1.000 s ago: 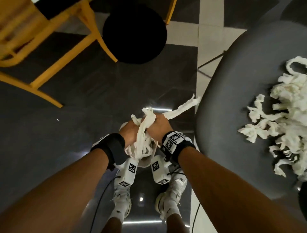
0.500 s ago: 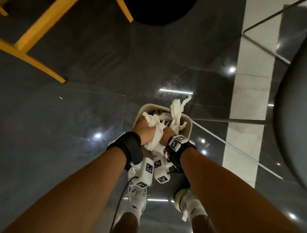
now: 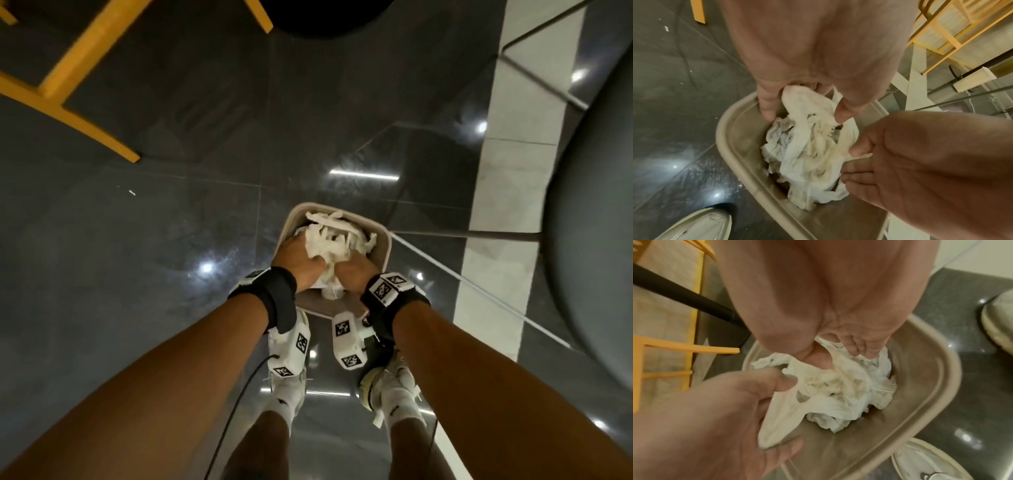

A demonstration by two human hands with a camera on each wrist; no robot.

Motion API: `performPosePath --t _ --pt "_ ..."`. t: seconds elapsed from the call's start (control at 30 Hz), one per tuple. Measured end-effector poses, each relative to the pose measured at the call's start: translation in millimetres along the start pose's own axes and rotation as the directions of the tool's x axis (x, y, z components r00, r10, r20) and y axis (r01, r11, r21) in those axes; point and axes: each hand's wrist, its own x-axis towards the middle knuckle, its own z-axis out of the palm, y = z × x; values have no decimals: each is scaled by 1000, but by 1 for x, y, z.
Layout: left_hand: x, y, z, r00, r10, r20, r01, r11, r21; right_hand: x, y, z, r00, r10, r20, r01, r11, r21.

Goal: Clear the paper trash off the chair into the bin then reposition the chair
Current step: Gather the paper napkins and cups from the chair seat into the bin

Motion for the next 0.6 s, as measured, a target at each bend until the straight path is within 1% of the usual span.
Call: performPosePath --t 0.03,0.1,0.17,0.2,0.23,0.27,0.3,0.43,0.53,0.6 --pt "-9 6 -4 1000 -17 -6 17 999 33 -12 -1 -6 1000 5 -3 -5 998 -60" --pt "-23 13 -7 996 -79 -30 82 991 109 -38 -3 -19 999 27 -19 -27 999 -37" --pt "-39 27 -13 994 -97 -57 105 982 156 -61 -3 -31 1000 -22 -9 23 999 37" --pt "-48 39 -17 994 -80 -78 93 980 176 -68 0 -38 999 -27 -27 29 995 96" --pt "-57 53 -23 994 -50 -94 68 979 193 -78 0 -48 999 -30 -43 35 989 140" --pt "-64 67 -29 994 -18 -111 42 975 218 -89 3 -58 995 -50 -85 64 984 169" --pt "-71 82 -34 992 18 -125 14 968 249 -99 6 -67 992 -41 -121 69 970 235" --pt "-95 155 -49 973 155 -169 -90 936 340 -153 16 -114 971 -52 -234 160 868 470" --pt "-116 217 -37 935 277 -221 -189 917 352 -193 39 -143 946 -57 -321 234 805 546" --pt "-129 258 -18 894 382 -234 -288 891 351 -223 60 -164 931 -21 -365 262 736 625"
